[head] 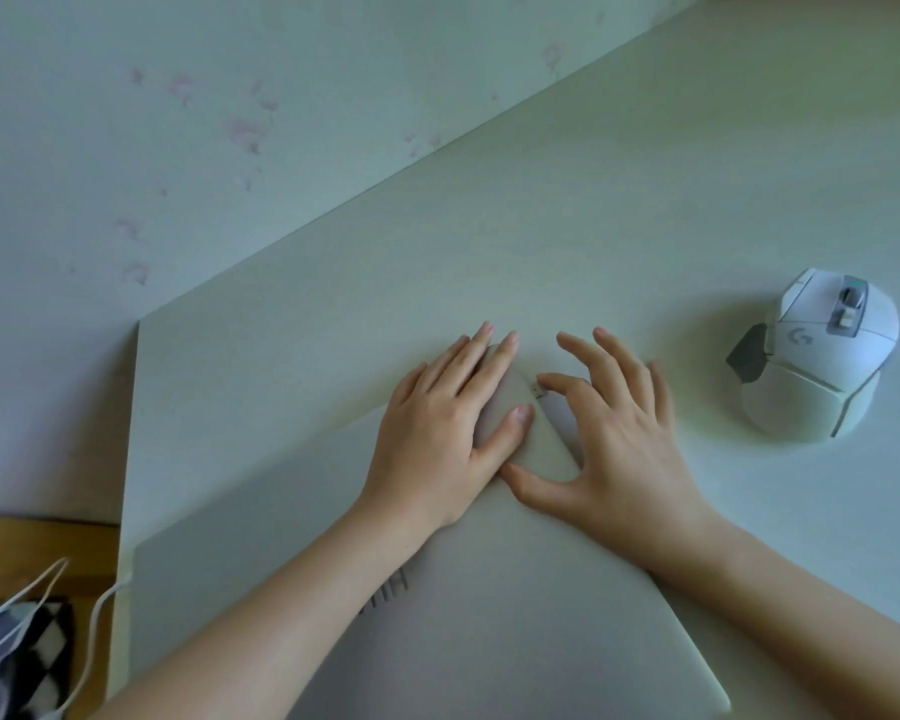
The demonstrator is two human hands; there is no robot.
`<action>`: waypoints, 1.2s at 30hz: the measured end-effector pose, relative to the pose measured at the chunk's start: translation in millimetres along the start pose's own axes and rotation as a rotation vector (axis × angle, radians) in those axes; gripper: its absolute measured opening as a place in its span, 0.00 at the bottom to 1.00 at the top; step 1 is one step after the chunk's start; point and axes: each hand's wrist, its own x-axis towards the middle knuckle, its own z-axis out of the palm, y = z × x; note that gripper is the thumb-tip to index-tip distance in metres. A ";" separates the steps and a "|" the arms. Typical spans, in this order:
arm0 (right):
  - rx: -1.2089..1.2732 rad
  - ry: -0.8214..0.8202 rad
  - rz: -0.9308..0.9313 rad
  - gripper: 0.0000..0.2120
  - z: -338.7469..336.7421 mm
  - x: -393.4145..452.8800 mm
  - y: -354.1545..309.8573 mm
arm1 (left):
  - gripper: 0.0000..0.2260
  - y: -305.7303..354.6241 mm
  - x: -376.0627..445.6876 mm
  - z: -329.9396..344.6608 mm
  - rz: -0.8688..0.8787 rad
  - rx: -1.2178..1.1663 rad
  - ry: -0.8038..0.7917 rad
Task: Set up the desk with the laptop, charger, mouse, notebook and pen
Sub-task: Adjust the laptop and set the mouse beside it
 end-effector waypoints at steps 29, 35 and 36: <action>-0.157 0.307 0.268 0.26 -54.2 7.5 65.5 | 0.28 -1.8 0.8 2.7 0.002 -0.062 0.025; 0.105 0.436 0.393 0.20 -56.6 14.1 52.5 | 0.25 -2.9 0.4 3.8 0.025 -0.030 0.065; 0.249 0.457 0.426 0.20 -57.4 14.7 47.6 | 0.25 -3.5 1.1 4.5 0.039 -0.022 0.074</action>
